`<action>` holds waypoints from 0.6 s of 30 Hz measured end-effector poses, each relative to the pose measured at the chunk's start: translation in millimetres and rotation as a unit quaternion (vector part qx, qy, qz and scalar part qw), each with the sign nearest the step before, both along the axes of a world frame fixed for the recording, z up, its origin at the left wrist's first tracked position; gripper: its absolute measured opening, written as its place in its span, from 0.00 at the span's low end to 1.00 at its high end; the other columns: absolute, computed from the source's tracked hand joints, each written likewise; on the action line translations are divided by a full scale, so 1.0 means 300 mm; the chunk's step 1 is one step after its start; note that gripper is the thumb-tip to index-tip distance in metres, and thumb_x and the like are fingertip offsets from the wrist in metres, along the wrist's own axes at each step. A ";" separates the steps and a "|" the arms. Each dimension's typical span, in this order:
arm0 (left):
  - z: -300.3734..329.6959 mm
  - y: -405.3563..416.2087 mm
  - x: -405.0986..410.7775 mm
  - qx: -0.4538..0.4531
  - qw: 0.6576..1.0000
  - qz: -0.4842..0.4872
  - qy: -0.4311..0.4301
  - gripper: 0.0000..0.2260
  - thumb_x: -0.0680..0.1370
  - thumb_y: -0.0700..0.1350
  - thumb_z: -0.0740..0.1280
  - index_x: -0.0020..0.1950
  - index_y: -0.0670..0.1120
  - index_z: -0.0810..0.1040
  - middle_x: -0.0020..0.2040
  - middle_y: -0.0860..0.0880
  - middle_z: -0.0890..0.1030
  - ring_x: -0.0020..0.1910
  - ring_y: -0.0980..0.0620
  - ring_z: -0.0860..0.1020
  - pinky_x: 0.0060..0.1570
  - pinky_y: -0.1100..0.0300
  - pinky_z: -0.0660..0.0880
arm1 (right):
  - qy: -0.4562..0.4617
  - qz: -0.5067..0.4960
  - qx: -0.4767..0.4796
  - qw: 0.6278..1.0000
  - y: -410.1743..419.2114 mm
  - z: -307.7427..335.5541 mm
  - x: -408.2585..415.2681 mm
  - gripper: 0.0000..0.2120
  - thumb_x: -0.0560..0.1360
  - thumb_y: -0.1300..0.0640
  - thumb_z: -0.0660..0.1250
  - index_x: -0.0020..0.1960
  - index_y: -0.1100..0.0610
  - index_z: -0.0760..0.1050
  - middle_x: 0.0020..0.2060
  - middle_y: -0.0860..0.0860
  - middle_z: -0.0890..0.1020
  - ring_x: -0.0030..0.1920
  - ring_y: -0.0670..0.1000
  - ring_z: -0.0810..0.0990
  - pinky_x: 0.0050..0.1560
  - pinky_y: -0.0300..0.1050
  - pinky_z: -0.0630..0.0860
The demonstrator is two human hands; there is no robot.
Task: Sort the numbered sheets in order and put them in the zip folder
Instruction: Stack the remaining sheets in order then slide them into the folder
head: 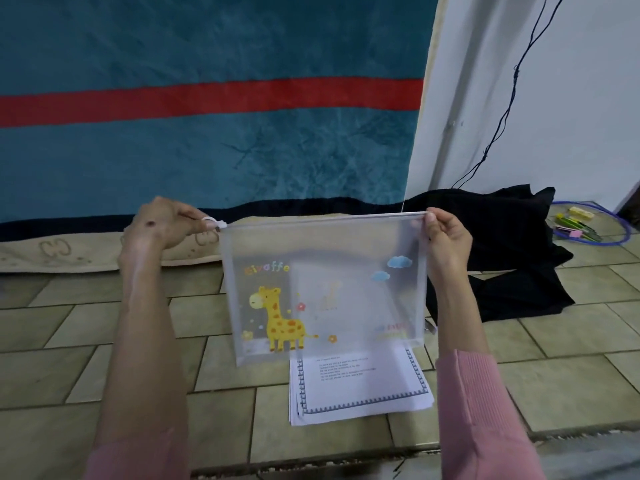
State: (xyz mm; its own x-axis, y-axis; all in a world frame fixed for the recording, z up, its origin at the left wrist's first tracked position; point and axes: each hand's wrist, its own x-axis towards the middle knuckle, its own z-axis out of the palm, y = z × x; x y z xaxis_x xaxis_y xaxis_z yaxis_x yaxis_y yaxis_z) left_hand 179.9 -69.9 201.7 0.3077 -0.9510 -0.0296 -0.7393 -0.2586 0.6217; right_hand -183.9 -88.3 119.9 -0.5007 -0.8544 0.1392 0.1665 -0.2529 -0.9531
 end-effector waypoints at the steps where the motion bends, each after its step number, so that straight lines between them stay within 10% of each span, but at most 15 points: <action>1: 0.001 -0.003 0.012 0.018 1.000 0.009 -0.007 0.04 0.70 0.51 0.74 0.40 0.54 0.81 0.53 0.48 0.82 0.59 0.46 0.75 0.60 0.50 0.70 | 0.000 0.003 -0.003 1.000 -0.003 0.005 0.010 0.08 0.78 0.64 0.63 0.44 0.53 0.76 0.33 0.45 0.80 0.36 0.40 0.78 0.45 0.33 0.75; 7: 0.111 -0.012 -0.110 0.065 0.980 -0.166 -0.090 0.23 0.74 0.51 0.69 0.67 0.47 0.73 0.67 0.50 0.74 0.67 0.52 0.70 0.62 0.61 0.64 | 0.047 0.062 -0.024 0.997 -0.015 0.049 0.036 0.07 0.79 0.63 0.62 0.45 0.54 0.75 0.27 0.39 0.80 0.32 0.37 0.78 0.39 0.29 0.73; 12: 0.113 -0.034 -0.322 0.119 0.935 -0.334 0.014 0.12 0.79 0.45 0.63 0.60 0.43 0.79 0.37 0.61 0.83 0.39 0.65 0.81 0.44 0.68 0.78 | 0.062 0.060 -0.049 0.995 -0.029 0.114 0.095 0.08 0.78 0.64 0.62 0.44 0.54 0.75 0.26 0.40 0.80 0.32 0.36 0.77 0.40 0.28 0.72; 18: 0.145 -0.045 -0.312 0.069 0.957 -0.270 0.081 0.04 0.76 0.36 0.65 0.47 0.39 0.80 0.33 0.51 0.84 0.27 0.60 0.81 0.27 0.68 0.77 | 0.277 -0.107 0.035 0.954 -0.025 0.125 0.160 0.13 0.77 0.52 0.63 0.59 0.57 0.74 0.54 0.55 0.75 0.57 0.54 0.73 0.55 0.39 0.66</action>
State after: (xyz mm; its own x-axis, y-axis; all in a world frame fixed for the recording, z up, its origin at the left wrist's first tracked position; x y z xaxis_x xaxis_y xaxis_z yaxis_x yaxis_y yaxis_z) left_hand 86.4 -83.4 245.2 -0.2470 -0.9537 -0.1719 -0.6856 0.0466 0.7265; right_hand -136.0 -95.9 157.4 -0.5305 -0.7578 0.3799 -0.4164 -0.1574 -0.8955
